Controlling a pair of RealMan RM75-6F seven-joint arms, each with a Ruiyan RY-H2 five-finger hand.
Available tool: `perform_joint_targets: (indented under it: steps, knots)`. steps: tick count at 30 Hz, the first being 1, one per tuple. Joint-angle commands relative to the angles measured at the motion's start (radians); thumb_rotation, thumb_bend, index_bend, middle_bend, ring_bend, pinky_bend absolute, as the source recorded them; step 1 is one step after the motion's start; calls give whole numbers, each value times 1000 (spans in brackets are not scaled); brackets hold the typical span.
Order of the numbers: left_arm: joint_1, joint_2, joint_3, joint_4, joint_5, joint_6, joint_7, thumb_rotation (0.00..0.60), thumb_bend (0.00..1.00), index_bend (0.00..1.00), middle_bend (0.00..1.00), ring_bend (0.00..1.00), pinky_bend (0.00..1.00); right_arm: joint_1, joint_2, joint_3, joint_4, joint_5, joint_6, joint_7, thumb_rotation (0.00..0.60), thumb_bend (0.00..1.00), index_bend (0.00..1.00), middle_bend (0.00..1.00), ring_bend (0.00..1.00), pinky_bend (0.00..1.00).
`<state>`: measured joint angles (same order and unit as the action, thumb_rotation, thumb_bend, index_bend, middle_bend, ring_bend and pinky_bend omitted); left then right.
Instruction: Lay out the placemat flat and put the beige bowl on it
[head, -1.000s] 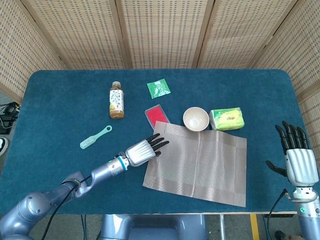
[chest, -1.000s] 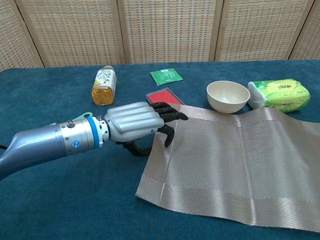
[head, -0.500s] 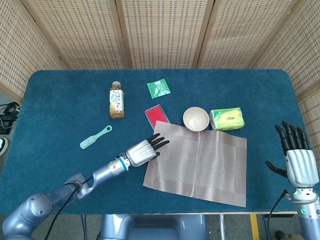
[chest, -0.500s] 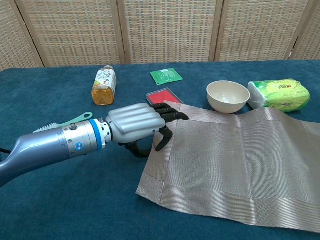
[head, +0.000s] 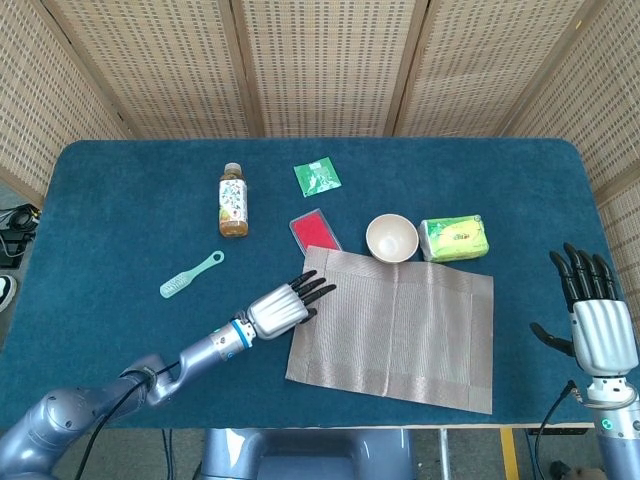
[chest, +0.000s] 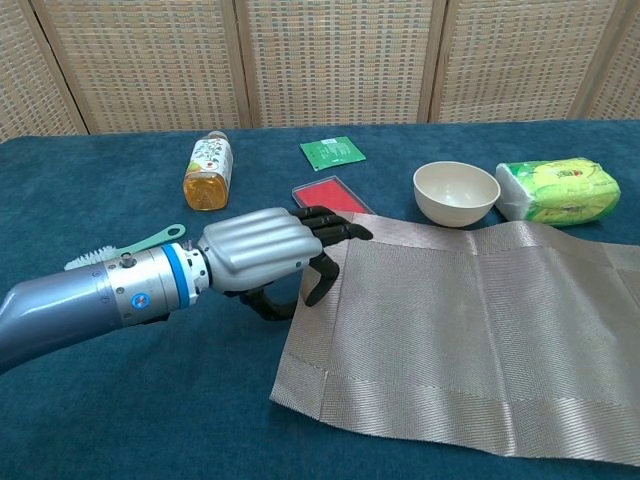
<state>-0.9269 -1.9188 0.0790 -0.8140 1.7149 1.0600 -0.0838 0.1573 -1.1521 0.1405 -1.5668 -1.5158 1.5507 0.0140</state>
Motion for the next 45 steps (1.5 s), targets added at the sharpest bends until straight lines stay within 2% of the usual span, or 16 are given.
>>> perform_joint_targets:
  steps: [1, 6, 11, 17, 21, 29, 45]
  knots:
    - [36, 90, -7, -161, -42, -23, 116, 600, 489, 769, 0, 0, 0, -2, 1, -1, -3, -5, 4, 0, 600, 0, 0, 0, 0, 0]
    - [79, 191, -14, -366, -113, -63, 259, 600, 498, 778, 0, 0, 0, -5, 6, -3, -10, -14, 11, 1, 600, 0, 0, 0, 0, 0]
    - [121, 289, 3, -544, -172, -95, 378, 600, 511, 783, 0, 0, 0, -9, 9, -6, -18, -28, 21, 1, 600, 0, 0, 0, 0, 0]
    - [157, 379, 33, -682, -197, -105, 446, 600, 527, 786, 0, 0, 0, -12, 11, -10, -26, -40, 28, -4, 600, 0, 0, 0, 0, 0]
    - [174, 419, 52, -728, -201, -110, 481, 600, 528, 786, 0, 0, 0, -14, 11, -11, -29, -46, 31, -8, 600, 0, 0, 0, 0, 0]
    - [218, 453, 80, -746, -207, -98, 515, 600, 528, 786, 0, 0, 0, -16, 13, -12, -33, -53, 36, -10, 600, 0, 0, 0, 0, 0]
    - [261, 522, 93, -757, -196, -100, 531, 600, 529, 786, 0, 0, 0, -22, 17, -17, -45, -70, 47, -16, 600, 0, 0, 0, 0, 0]
